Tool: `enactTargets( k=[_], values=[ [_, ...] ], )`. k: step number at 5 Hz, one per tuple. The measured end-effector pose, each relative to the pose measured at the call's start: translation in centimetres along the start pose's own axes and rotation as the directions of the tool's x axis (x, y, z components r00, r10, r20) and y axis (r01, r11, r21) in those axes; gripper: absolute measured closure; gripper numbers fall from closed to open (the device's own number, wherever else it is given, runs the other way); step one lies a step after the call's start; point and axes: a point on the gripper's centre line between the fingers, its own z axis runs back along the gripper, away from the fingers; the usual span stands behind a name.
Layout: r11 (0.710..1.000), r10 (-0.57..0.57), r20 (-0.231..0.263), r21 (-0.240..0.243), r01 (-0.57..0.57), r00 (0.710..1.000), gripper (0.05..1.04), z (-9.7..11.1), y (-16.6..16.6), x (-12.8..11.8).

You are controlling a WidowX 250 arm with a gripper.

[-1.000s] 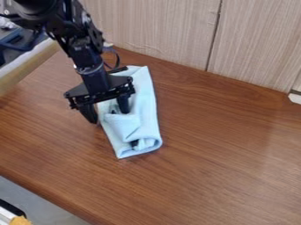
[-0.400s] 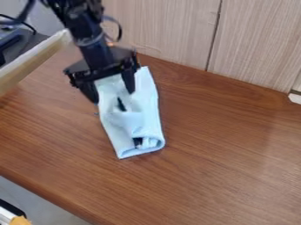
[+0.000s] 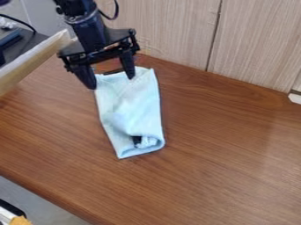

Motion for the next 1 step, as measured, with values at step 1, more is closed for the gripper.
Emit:
enactTargets(
  k=[1],
  values=[
    [1.000, -0.007, -0.003, -0.001, 0.007, 1.000, 0.084, 0.09, -0.06, 0.01]
  ],
)
